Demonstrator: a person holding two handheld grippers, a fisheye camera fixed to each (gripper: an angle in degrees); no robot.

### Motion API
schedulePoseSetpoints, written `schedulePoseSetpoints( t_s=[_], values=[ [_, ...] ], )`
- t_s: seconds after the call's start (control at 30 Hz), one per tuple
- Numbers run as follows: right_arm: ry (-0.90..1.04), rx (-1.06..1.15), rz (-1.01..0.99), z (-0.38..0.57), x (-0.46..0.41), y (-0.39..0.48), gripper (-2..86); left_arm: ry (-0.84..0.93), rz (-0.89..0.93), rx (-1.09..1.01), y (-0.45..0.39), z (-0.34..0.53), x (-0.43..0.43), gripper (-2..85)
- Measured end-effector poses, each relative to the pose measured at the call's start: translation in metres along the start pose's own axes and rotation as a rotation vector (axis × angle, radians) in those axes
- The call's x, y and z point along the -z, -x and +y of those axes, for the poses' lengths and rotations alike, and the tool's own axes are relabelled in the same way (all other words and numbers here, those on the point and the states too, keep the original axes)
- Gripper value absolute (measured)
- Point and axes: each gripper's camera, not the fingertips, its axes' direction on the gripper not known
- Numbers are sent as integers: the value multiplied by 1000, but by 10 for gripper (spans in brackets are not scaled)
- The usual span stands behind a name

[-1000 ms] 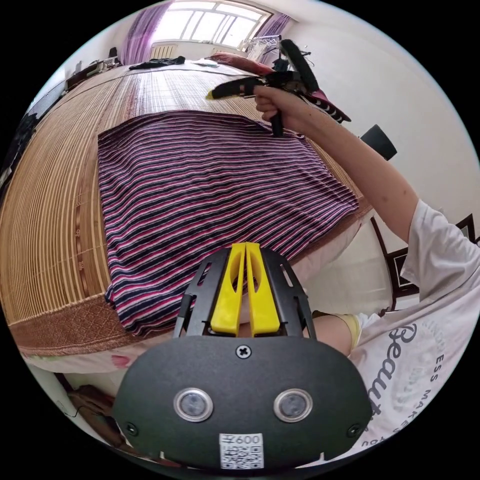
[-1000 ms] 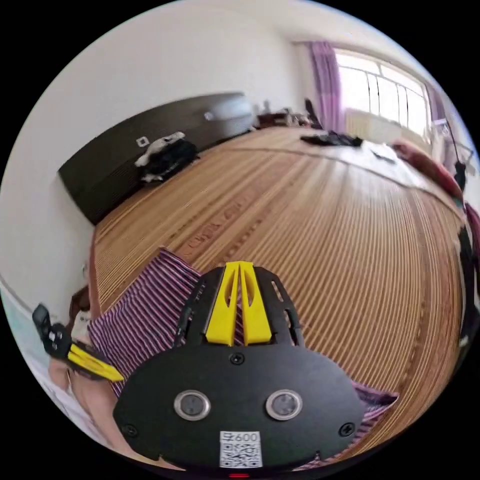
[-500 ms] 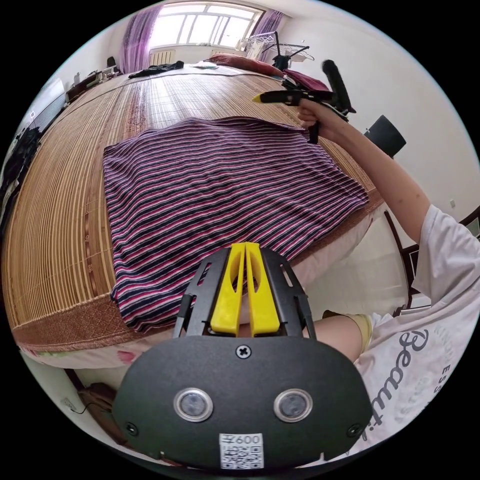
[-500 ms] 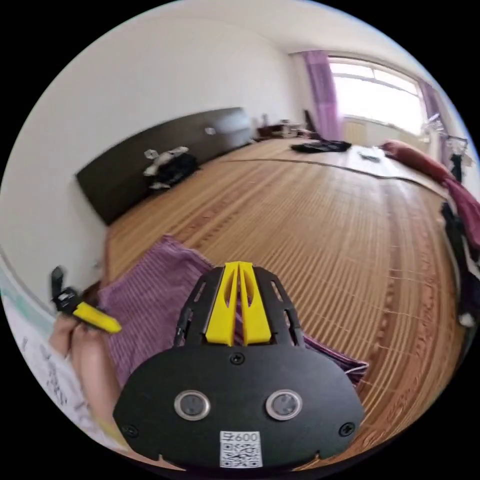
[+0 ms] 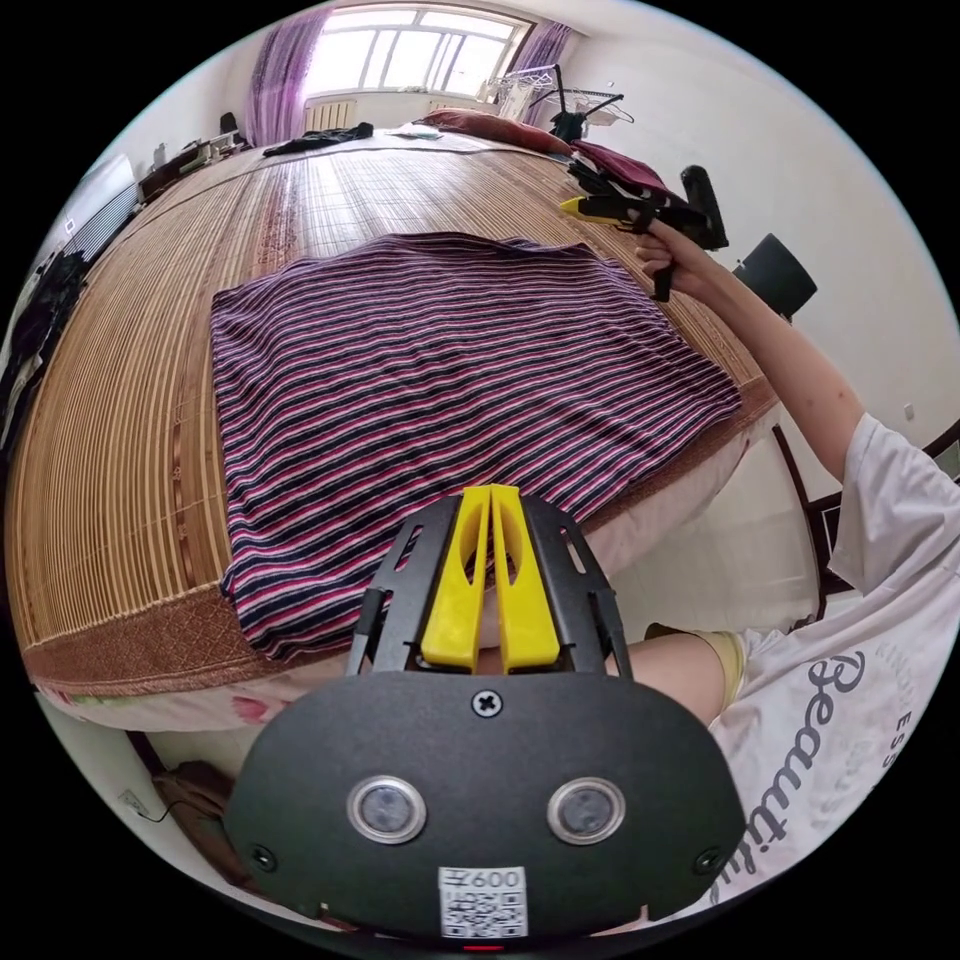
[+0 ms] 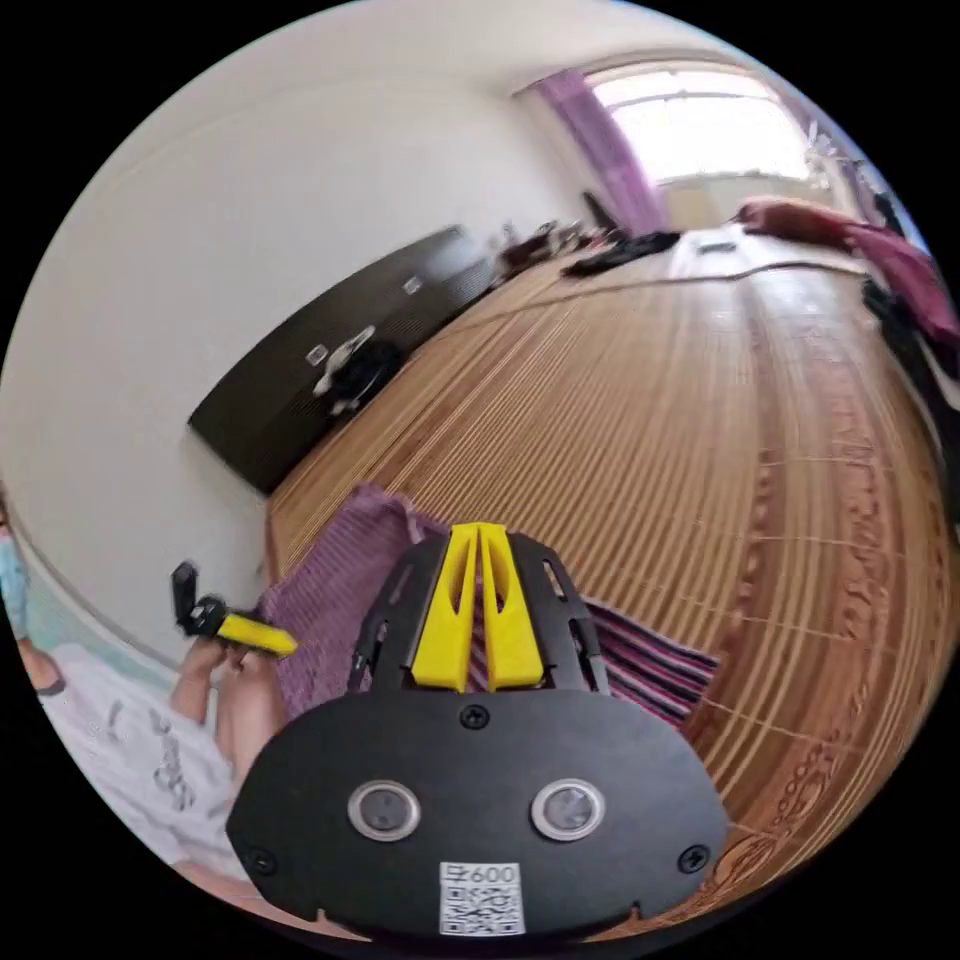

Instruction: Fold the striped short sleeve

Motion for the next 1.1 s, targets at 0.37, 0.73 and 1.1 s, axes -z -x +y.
schedulePoseSetpoints(
  t_s=[0.37,0.73,1.1],
  values=[
    [-360,-456,60,-29,75,-39,-8,0,-24,-24,24,2,17,5],
    [-78,-223,236,60,173,124,-9,-8,-28,-27,48,3,62,6],
    [-284,-339,261,228,245,240,-9,-136,-7,80,123,54,204,7]
  ],
)
